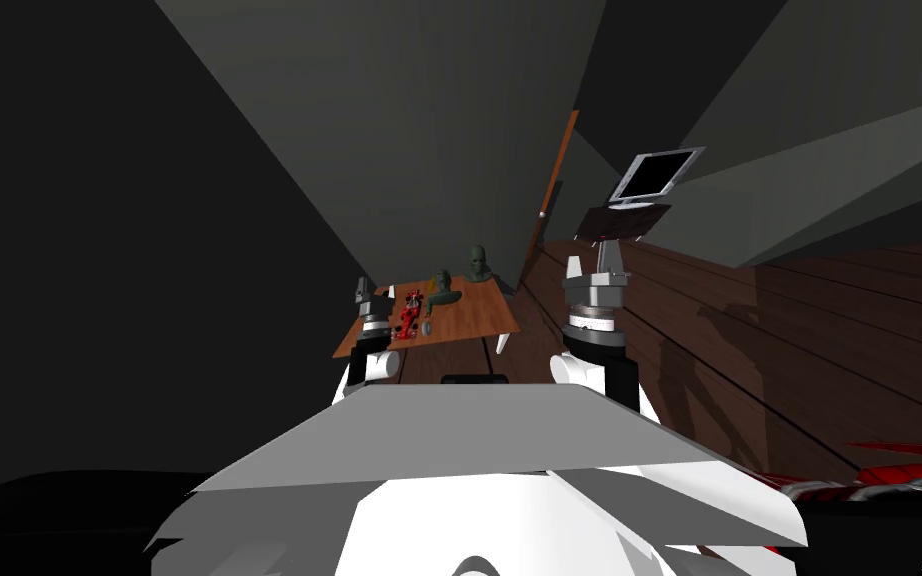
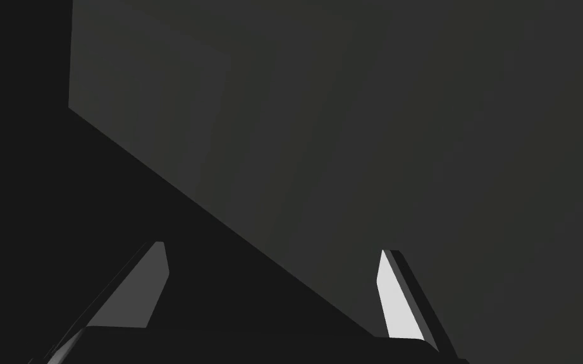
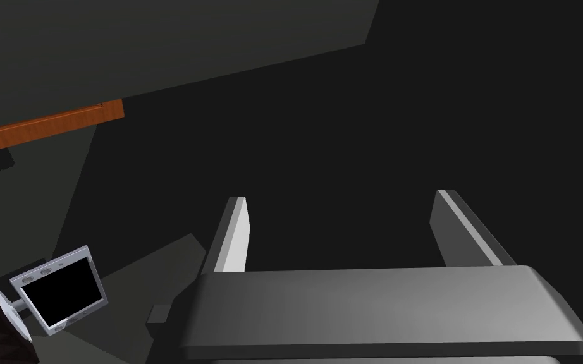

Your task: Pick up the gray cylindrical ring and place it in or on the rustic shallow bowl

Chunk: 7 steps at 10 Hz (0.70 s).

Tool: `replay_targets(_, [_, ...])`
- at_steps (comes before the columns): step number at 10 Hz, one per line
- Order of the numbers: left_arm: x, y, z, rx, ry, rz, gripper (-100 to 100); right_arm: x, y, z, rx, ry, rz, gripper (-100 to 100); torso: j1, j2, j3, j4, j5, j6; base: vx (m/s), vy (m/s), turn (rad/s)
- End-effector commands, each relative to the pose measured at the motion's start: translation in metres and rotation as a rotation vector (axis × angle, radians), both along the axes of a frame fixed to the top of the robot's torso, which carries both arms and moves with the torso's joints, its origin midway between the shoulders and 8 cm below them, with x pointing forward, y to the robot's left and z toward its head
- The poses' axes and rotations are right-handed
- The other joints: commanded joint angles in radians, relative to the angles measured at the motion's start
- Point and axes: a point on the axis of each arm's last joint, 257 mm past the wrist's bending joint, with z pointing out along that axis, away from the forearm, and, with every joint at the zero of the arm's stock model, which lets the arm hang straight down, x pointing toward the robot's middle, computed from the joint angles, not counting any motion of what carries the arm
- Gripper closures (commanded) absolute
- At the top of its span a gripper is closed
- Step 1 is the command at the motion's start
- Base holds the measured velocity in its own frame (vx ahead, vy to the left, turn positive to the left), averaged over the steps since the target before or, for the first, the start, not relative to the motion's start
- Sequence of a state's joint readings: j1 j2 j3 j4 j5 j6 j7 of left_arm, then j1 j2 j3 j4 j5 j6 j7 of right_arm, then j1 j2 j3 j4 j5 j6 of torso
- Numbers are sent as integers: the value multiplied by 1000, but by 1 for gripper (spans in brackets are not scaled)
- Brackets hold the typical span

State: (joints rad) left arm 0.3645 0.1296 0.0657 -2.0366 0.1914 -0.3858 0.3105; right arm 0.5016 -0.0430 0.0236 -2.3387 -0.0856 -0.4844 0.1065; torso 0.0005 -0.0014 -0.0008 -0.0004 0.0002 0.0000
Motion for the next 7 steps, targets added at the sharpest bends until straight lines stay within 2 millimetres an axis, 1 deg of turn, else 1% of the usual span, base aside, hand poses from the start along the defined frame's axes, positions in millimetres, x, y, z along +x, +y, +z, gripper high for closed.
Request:
replay_targets(1, [11,8,-23,-54,53,-7,-100,0,0,0,0,0,0,0,0,0,0,0,0,0,19,3,-70])
replay_targets(2, [12,10,-29,-56,66,-4,-100,0,0,0,0,0,0,0,0,0,0,0,0,0,18,5,-29])
replay_targets(3, [19,16,-40,-93,91,-9,-100,0,0,0,0,0,0,0,0,0,0,0,0,0,21,3,-63])
replay_targets(4, [20,18,-49,-96,110,-5,-100,0,0,0,0,0,0,0,0,0,0,0,0,0,15,3,-27])
replay_targets(5, [27,26,-64,-136,141,-6,-100,0,0,0,0,0,0,0,0,0,0,0,0,0,14,2,-50])
replay_targets(6, [28,27,-70,-139,154,-3,-100,0,0,0,0,0,0,0,0,0,0,0,0,0,12,3,-29])
replay_targets(7, [34,34,-86,-182,186,-3,-100,0,0,0,0,0,0,0,0,0,0,0,0,0,17,2,-61])
